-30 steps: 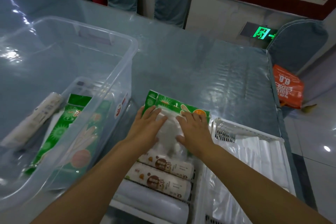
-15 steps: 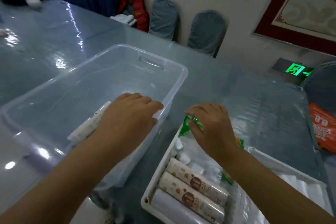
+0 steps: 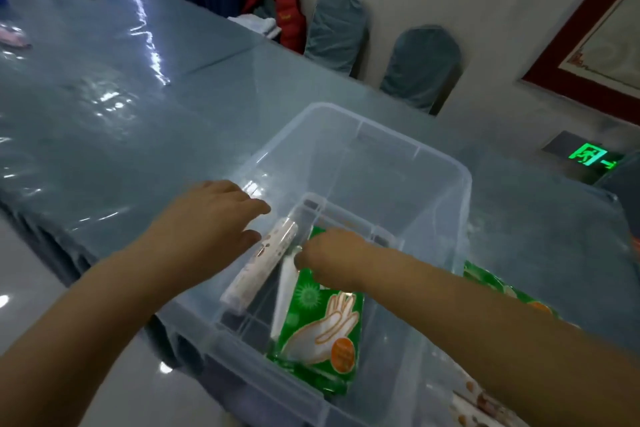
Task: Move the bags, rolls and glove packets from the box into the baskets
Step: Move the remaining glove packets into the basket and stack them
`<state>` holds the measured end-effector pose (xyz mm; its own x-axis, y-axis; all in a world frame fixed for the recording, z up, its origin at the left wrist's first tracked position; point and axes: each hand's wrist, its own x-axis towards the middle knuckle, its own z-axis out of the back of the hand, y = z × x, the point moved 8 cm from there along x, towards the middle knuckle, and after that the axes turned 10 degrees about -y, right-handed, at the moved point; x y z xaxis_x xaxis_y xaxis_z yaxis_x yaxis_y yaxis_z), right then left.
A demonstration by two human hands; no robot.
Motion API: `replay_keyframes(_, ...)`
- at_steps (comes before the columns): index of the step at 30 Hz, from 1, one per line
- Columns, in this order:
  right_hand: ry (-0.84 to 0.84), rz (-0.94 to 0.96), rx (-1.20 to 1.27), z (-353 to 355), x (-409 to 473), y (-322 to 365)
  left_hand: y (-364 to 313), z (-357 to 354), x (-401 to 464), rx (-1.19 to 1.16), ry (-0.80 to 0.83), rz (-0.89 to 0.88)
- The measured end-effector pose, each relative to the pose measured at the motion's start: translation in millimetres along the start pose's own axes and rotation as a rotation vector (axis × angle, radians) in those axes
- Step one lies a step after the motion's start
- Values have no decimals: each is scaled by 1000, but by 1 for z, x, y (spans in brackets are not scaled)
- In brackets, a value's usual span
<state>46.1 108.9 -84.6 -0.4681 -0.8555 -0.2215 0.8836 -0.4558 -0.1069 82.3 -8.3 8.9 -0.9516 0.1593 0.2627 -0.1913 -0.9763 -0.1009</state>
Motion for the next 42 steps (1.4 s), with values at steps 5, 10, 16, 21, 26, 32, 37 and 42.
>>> replay_keyframes(5, 150, 287, -249, -53, 16, 38, 13, -24, -10, -20, 21, -176)
replay_keyframes(10, 221, 236, -296, -63, 14, 29, 14, -30, -11, -3, 22, -228)
replay_keyframes(16, 136, 81, -216, -28, 3, 3, 10, -30, -15, -6, 35, -243)
replay_keyframes(21, -229, -446, 104, 41, -32, -57, 14, -20, -6, -143, 101, -258)
replay_keyframes(26, -740, -841, 614, 98, -88, -94, 21, 16, 35, -240, -4, -139)
replay_keyframes(32, -1190, -887, 1425, 102, -130, -109, -11, 15, 82, -594, 127, 3)
replay_keyframes(37, -1328, -1000, 1633, 86, -183, -129, -75, 30, 109, -847, -34, -13)
replay_keyframes(42, -1347, -1332, 1059, 73, -271, -159, -156, 42, 121, -773, -129, -101)
